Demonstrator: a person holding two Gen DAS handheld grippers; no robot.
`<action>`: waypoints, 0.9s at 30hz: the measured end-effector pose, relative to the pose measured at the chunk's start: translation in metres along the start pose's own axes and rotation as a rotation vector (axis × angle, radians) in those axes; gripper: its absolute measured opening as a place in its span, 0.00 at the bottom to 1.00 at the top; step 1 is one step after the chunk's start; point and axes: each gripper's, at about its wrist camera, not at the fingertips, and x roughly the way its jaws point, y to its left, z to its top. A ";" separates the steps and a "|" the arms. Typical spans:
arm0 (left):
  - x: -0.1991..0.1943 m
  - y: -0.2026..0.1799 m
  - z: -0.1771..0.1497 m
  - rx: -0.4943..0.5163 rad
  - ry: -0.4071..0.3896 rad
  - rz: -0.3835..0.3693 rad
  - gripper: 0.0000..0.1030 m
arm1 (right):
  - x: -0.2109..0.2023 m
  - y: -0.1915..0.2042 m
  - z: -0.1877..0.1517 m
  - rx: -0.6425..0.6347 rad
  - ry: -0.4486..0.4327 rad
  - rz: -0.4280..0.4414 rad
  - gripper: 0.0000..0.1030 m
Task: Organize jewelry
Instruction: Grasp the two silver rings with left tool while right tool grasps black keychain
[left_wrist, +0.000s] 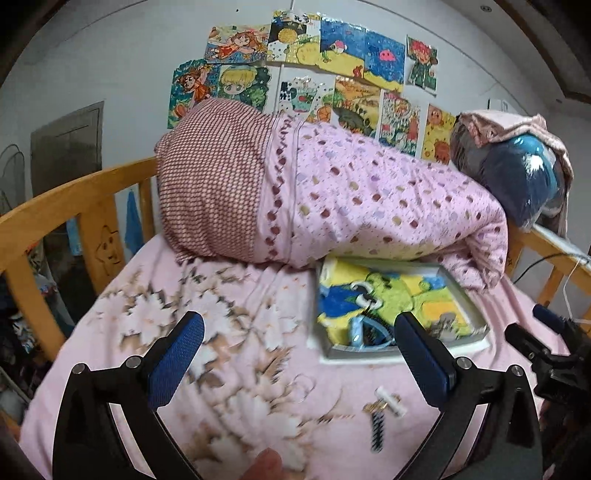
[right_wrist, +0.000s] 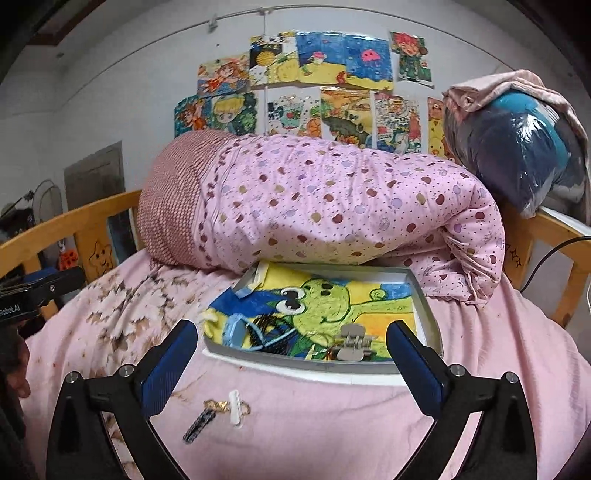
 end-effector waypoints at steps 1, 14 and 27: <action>-0.002 0.002 -0.003 0.009 0.012 0.006 0.98 | -0.002 0.003 -0.003 -0.010 0.004 0.000 1.00; 0.005 0.020 -0.044 0.024 0.165 0.014 0.98 | 0.002 0.024 -0.044 -0.073 0.142 -0.001 1.00; 0.053 0.037 -0.073 -0.071 0.423 -0.066 0.98 | 0.028 0.031 -0.080 -0.044 0.327 0.044 1.00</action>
